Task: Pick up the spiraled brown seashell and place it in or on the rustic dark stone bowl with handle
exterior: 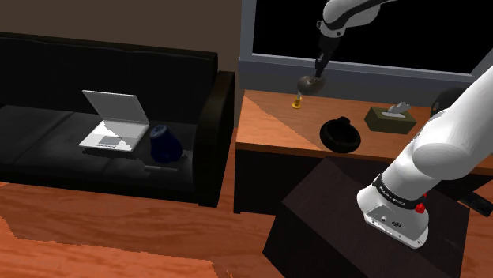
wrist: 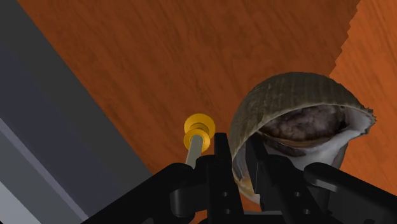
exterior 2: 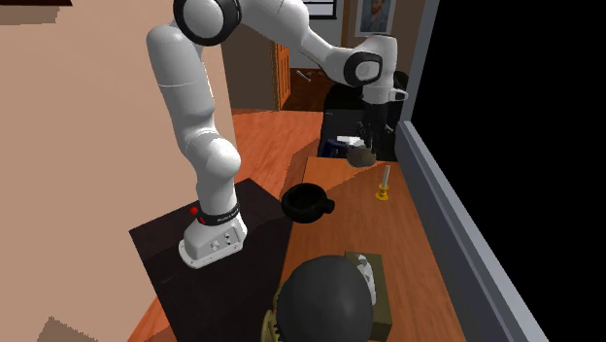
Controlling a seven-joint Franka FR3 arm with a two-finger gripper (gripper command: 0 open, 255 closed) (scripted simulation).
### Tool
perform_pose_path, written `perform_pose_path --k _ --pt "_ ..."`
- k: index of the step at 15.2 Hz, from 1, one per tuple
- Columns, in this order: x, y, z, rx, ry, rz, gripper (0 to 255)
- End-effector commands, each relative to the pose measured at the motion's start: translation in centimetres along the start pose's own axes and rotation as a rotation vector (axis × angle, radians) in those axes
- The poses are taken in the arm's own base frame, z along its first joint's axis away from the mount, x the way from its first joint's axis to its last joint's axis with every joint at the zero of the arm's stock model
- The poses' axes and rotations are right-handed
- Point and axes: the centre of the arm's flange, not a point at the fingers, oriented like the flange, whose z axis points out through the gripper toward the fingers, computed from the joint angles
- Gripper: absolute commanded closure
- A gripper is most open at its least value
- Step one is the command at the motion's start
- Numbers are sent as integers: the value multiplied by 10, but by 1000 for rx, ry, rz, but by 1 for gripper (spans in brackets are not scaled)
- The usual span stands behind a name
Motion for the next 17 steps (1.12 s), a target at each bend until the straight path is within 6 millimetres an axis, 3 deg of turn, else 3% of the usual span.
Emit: perform_pose_path --k 1,5,17 --pt "0 1 -10 0 0 0 255" --pt "0 2 -27 0 0 0 255" --pt "-147 -49 -60 0 0 0 255"
